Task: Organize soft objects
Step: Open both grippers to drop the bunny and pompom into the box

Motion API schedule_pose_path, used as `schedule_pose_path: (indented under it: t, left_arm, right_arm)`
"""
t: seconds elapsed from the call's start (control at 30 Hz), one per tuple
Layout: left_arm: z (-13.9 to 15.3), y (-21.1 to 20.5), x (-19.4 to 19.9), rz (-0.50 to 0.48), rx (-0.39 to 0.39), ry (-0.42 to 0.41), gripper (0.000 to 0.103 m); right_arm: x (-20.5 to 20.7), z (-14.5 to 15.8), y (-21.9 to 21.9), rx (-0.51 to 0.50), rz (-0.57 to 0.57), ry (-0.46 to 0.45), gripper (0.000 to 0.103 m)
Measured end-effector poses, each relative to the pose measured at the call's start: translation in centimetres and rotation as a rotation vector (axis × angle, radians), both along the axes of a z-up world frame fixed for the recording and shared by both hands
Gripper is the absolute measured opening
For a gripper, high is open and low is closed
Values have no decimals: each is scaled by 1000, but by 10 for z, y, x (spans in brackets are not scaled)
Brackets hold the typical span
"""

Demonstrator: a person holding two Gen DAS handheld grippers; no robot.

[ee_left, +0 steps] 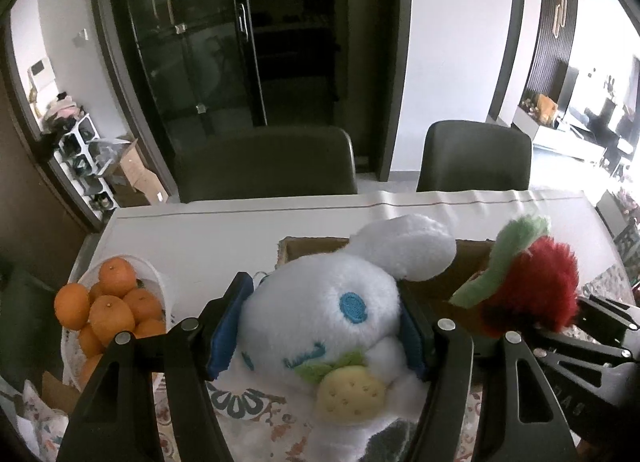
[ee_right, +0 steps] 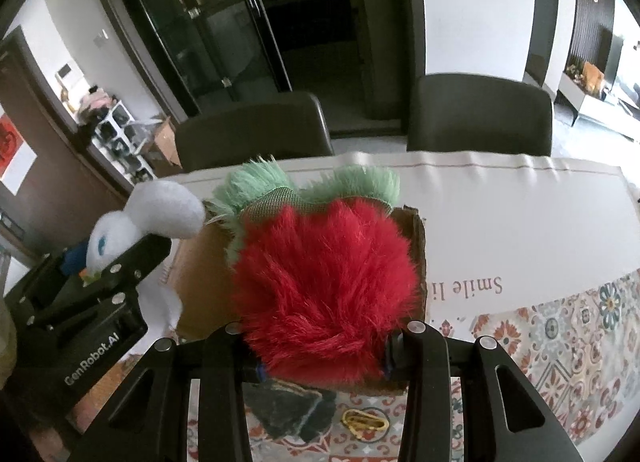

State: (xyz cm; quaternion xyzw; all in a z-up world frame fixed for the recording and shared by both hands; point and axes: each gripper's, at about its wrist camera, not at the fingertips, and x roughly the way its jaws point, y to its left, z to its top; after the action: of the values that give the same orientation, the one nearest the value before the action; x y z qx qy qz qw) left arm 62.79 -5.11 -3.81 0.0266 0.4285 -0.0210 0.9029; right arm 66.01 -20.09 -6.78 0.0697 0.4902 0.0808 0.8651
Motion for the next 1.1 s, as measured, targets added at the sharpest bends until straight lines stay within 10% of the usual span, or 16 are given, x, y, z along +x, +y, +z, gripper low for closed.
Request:
schedule_pose_path:
  t: [0.33, 0.6, 1.1]
  left_arm:
    - [-23, -6, 25, -6, 6, 63, 71]
    - [-26, -7, 28, -8, 28, 51, 84]
    - [0, 8, -13, 32, 45, 15, 88]
  right_arm:
    - [24, -31, -5, 4, 3, 90, 42]
    - [31, -44, -6, -1, 4, 115, 63]
    - [-3, -5, -5, -106, -53, -6, 71]
